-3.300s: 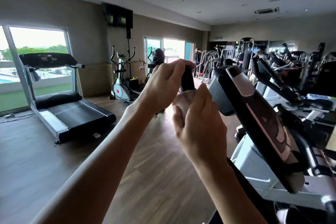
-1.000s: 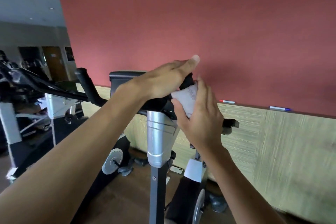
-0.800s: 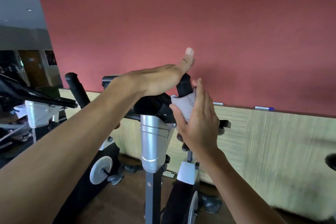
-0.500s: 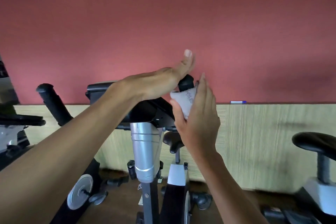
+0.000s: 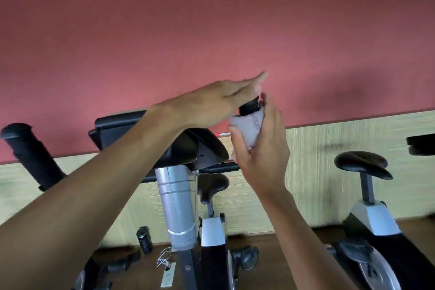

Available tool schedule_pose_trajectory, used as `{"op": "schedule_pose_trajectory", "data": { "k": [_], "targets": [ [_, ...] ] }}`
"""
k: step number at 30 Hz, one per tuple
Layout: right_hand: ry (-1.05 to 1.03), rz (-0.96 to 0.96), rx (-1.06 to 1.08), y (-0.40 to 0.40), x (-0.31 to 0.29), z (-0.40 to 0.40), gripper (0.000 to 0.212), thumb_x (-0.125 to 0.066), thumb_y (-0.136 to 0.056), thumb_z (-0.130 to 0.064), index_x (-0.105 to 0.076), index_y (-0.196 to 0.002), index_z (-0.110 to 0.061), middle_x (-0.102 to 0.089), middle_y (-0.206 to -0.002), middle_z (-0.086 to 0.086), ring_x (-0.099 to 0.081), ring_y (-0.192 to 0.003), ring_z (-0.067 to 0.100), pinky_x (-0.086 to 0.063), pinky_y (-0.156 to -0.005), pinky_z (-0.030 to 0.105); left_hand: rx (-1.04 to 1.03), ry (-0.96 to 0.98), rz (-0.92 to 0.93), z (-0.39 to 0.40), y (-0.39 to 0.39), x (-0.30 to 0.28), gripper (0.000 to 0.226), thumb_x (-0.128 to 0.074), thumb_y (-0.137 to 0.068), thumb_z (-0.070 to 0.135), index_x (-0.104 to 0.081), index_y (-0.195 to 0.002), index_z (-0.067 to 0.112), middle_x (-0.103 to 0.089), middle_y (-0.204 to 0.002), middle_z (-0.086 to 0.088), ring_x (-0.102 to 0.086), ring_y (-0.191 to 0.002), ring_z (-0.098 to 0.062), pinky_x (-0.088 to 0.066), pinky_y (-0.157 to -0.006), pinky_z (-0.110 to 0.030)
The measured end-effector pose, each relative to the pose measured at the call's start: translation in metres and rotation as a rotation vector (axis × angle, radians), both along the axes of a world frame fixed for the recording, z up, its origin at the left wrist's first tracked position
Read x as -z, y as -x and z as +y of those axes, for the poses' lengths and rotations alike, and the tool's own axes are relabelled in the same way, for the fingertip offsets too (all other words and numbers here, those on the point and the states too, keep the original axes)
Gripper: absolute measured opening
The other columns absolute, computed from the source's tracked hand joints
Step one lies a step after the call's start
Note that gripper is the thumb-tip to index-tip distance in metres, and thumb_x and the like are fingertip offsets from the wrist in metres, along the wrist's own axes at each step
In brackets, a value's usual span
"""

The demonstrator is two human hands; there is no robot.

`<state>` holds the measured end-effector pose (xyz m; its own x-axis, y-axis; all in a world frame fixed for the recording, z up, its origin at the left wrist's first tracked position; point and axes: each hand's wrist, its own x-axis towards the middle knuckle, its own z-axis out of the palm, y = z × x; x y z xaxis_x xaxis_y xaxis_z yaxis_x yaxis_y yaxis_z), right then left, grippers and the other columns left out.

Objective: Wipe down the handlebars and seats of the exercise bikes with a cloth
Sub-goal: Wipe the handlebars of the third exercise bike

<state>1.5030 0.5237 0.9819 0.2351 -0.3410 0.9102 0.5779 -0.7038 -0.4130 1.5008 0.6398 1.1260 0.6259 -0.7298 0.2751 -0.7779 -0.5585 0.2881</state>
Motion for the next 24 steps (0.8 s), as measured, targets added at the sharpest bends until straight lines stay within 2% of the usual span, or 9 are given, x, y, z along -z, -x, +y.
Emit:
{"op": "schedule_pose_trajectory", "data": {
  "k": [3,6,9,13,16,20,24],
  "targets": [
    [-0.026,0.045,-0.019,-0.004,0.020,-0.003,0.078,-0.067,-0.093,-0.043,-0.034,-0.153,-0.005,-0.051,-0.147,0.009,-0.053,-0.133,0.024,-0.056,-0.094,0.041,0.040,0.038,-0.007,-0.001,-0.005,0.004,0.053,-0.025,-0.110,0.048,-0.018,-0.162,0.039,-0.023,-0.166,0.017,-0.020,-0.150,0.006,-0.008,-0.124,-0.018],
    [-0.044,0.077,-0.044,-0.004,0.023,-0.004,0.077,-0.071,-0.090,-0.039,-0.036,-0.152,-0.009,-0.054,-0.142,0.006,-0.055,-0.128,0.024,-0.056,-0.089,0.045,0.094,0.098,-0.001,-0.003,-0.012,0.012,0.054,-0.022,-0.110,0.049,-0.017,-0.163,0.036,-0.027,-0.166,0.013,-0.024,-0.150,0.004,-0.009,-0.126,-0.020],
    [-0.045,0.053,0.017,0.003,0.007,0.003,0.075,-0.070,-0.093,-0.041,-0.036,-0.152,-0.009,-0.055,-0.141,0.003,-0.055,-0.126,0.021,-0.054,-0.087,0.038,0.113,0.126,0.007,-0.003,-0.017,0.015,0.054,-0.023,-0.111,0.046,-0.021,-0.163,0.030,-0.028,-0.166,0.011,-0.023,-0.150,0.005,-0.009,-0.125,-0.017],
    [-0.039,0.016,0.075,0.003,-0.009,0.008,0.074,-0.066,-0.095,-0.044,-0.037,-0.152,-0.009,-0.055,-0.142,0.003,-0.054,-0.127,0.019,-0.046,-0.090,0.026,0.119,0.161,-0.017,-0.004,-0.024,0.017,0.056,-0.025,-0.109,0.051,-0.033,-0.159,0.028,-0.034,-0.163,0.014,-0.027,-0.149,0.006,-0.013,-0.128,-0.028],
    [-0.020,0.026,0.045,-0.003,0.012,0.002,0.077,-0.069,-0.093,-0.042,-0.033,-0.153,-0.009,-0.053,-0.142,0.003,-0.054,-0.127,0.021,-0.051,-0.091,0.031,0.048,0.064,-0.121,-0.006,-0.023,0.016,0.056,-0.018,-0.110,0.049,-0.037,-0.158,0.028,-0.038,-0.161,0.014,-0.029,-0.148,0.005,0.000,-0.127,-0.033],
    [-0.043,0.094,0.011,-0.005,0.034,-0.003,0.075,-0.073,-0.088,-0.043,-0.035,-0.148,-0.019,-0.048,-0.137,-0.007,-0.055,-0.121,0.020,-0.057,-0.086,0.044,0.033,0.078,-0.152,-0.009,-0.022,0.018,0.054,-0.015,-0.110,0.047,-0.040,-0.156,0.032,-0.040,-0.160,0.015,-0.025,-0.150,0.003,0.008,-0.126,-0.043],
    [-0.020,0.083,0.038,-0.002,0.024,0.000,0.070,-0.074,-0.090,-0.038,-0.041,-0.146,-0.011,-0.054,-0.135,0.002,-0.054,-0.120,0.022,-0.055,-0.084,0.043,0.057,0.065,-0.165,-0.011,-0.021,0.015,0.060,-0.011,-0.105,0.051,-0.047,-0.151,0.039,-0.038,-0.160,0.020,-0.014,-0.153,0.005,0.013,-0.124,-0.048]
  ]
}}
